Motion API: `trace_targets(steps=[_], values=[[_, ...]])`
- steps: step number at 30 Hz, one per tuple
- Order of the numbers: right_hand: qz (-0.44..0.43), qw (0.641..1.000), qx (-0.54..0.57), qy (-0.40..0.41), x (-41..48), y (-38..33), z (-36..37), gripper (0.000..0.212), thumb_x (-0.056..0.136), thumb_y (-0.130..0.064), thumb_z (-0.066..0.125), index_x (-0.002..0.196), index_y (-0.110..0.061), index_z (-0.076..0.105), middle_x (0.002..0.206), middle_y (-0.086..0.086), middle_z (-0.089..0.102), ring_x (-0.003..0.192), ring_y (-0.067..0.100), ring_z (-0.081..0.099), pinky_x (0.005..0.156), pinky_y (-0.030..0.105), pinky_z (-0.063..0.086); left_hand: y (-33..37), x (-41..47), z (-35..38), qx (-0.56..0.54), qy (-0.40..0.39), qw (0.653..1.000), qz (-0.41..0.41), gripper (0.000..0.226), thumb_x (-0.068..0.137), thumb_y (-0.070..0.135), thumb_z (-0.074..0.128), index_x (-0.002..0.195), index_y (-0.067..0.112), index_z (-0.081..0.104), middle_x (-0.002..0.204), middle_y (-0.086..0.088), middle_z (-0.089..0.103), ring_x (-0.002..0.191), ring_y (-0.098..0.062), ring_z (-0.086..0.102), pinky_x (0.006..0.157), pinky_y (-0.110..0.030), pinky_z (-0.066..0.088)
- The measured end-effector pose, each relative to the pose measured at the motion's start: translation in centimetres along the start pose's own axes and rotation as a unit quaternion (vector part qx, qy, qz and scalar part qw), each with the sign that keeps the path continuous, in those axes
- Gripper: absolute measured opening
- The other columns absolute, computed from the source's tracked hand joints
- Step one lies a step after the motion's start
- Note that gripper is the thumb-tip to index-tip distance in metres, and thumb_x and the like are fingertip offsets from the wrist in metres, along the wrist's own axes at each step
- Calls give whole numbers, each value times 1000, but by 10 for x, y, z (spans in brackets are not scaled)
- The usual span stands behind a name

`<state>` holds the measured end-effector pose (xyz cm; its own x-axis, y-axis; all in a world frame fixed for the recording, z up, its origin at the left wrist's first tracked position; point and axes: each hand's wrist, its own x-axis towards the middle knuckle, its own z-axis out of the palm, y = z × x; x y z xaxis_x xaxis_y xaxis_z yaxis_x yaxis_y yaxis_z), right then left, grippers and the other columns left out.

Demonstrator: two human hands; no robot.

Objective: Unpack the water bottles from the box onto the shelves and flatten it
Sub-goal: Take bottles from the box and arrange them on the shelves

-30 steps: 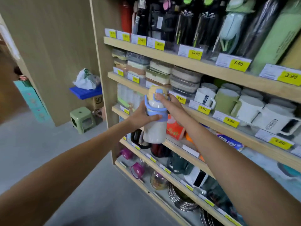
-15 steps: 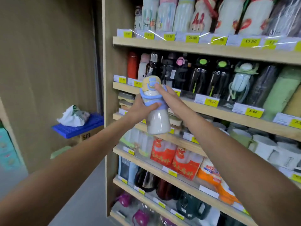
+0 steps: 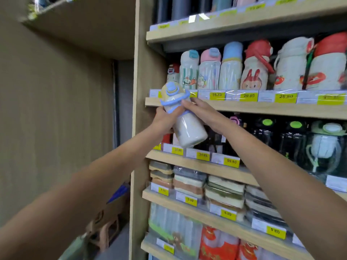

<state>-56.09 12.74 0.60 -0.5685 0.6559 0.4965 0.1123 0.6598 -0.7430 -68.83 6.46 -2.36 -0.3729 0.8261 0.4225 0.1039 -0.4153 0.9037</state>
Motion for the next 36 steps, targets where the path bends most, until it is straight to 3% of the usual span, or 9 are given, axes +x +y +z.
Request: trace_targets(steps=[8, 11, 14, 18, 24, 28, 31, 33, 36], values=[[-11, 997, -79, 4, 75, -15, 17, 66, 83, -50, 65, 138, -22, 41, 130, -1, 58, 116, 16, 57, 105, 37, 42, 28, 87, -43, -47, 21, 998, 26, 58, 84, 41, 65, 133, 16, 45, 124, -5, 62, 105, -22, 64, 83, -41, 56], [-16, 993, -101, 56, 96, -21, 24, 60, 80, -44, 70, 127, -20, 43, 114, -6, 59, 100, 9, 60, 77, 25, 48, 36, 112, -52, -59, 11, 998, 28, 56, 85, 42, 64, 131, 15, 48, 119, -7, 64, 101, -22, 66, 83, -40, 57], [-22, 983, -119, 140, 116, -21, 27, 58, 79, -42, 70, 125, -21, 42, 105, -9, 54, 83, -4, 52, 59, 16, 37, 41, 135, -53, -58, -29, 996, 53, 55, 86, 43, 62, 132, 16, 47, 120, -4, 64, 103, -20, 65, 86, -37, 56], [-47, 970, -121, 204, 134, -13, 29, 60, 79, -37, 72, 129, -19, 44, 111, -7, 52, 93, 7, 53, 60, 10, 35, 38, 159, -55, -49, -85, 992, 77, 57, 88, 43, 61, 134, 12, 46, 127, -6, 61, 111, -21, 62, 94, -38, 52], [-47, 963, -103, 246, 167, -12, 46, 40, 80, -41, 69, 109, -22, 51, 89, -17, 56, 75, -9, 52, 46, 2, 36, 35, 199, -68, -70, -139, 987, 46, 80, 80, 48, 68, 141, 11, 32, 132, -8, 55, 111, -25, 62, 95, -46, 51], [-61, 963, -86, 247, 181, -20, 50, 34, 90, -45, 53, 93, -12, 61, 83, -6, 61, 73, 6, 56, 62, 17, 43, 37, 226, -75, -118, -136, 983, 27, 75, 80, 50, 68, 135, 7, 40, 125, -12, 60, 105, -28, 65, 92, -48, 53], [-90, 926, -110, 350, 192, -20, 49, 29, 94, -39, 47, 78, -16, 57, 77, -5, 58, 72, 10, 52, 69, 29, 39, 36, 245, -80, -143, -155, 977, 8, 64, 83, 50, 63, 130, 9, 47, 118, -12, 65, 101, -27, 67, 91, -47, 53], [-102, 882, -177, 424, 196, -17, 46, 20, 92, -32, 48, 91, -16, 61, 92, -4, 62, 87, 12, 56, 77, 32, 44, 34, 254, -82, -124, -154, 980, 12, 62, 84, 51, 63, 128, 10, 49, 117, -11, 66, 98, -25, 68, 86, -45, 55], [-81, 802, -327, 493, 202, -6, 38, 33, 88, -22, 51, 119, -12, 54, 124, 6, 52, 115, 23, 47, 86, 36, 40, 36, 268, -83, -88, -150, 984, 21, 64, 81, 53, 64, 127, 11, 49, 115, -10, 67, 93, -24, 69, 75, -39, 58]])
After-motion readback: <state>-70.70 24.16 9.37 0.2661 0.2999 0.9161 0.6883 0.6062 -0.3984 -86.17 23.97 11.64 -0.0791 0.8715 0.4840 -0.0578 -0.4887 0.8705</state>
